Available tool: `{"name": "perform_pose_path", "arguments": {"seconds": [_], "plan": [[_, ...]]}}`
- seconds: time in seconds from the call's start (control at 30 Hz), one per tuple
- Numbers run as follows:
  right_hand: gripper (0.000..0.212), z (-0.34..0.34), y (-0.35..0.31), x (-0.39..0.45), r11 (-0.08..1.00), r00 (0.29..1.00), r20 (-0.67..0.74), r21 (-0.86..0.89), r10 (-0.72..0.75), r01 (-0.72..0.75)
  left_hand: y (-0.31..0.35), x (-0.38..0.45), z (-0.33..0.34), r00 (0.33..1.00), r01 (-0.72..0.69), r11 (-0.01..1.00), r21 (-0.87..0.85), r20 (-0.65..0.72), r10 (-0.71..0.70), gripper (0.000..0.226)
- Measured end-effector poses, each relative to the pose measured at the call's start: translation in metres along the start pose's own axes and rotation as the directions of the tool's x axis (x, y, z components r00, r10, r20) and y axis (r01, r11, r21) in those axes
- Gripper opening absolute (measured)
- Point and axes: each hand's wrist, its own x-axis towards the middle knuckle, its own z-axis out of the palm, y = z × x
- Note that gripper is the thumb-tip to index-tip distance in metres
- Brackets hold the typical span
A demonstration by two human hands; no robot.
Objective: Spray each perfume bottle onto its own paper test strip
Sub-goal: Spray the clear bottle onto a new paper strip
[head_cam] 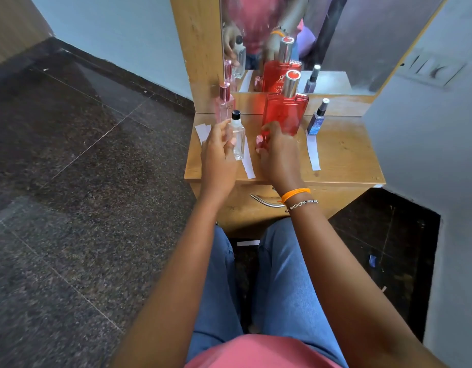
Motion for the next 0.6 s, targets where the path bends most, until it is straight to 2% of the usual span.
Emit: {"name": "perform_pose_path", "arguments": {"seconds": [0.07,0.13,0.23,0.3,0.37,0.5,0.6], "plan": [[0.042,-0.007,-0.004,-0.004,0.999,0.996,-0.082,0.021,-0.037,0.039,0.001,0.0,-0.002,1.0,0.006,1.0,-0.019,-0.001,-0.006,0.035],[0.039,-0.017,-0.01,-0.01,0.977,0.988,-0.146,0.198,-0.05,0.079,0.001,0.003,-0.002,0.999,0.033,0.996,-0.08,0.029,-0.031,0.034],[0.033,-0.029,-0.019,-0.023,0.893,0.995,-0.044,0.438,-0.089,0.099,0.003,0.005,-0.002,0.986,0.084,0.977,-0.195,0.159,-0.053,0.034],[0.033,-0.031,-0.018,-0.029,0.874,0.992,0.048,0.479,-0.119,0.082,0.004,0.005,-0.001,0.969,0.101,0.968,-0.231,0.244,-0.043,0.034],[0.036,-0.033,-0.011,-0.029,0.867,0.994,0.081,0.498,-0.068,0.018,0.006,0.005,-0.002,0.952,0.103,0.968,-0.229,0.304,-0.029,0.033],[0.038,-0.039,0.005,-0.03,0.864,0.992,0.129,0.498,0.008,-0.072,0.009,0.009,0.003,0.953,-0.057,0.998,-0.023,0.296,0.061,0.034],[0.036,-0.045,0.016,-0.032,0.811,0.986,0.156,0.568,0.064,-0.142,0.009,0.012,0.013,0.993,-0.041,0.978,0.205,0.121,0.016,0.033]]}}
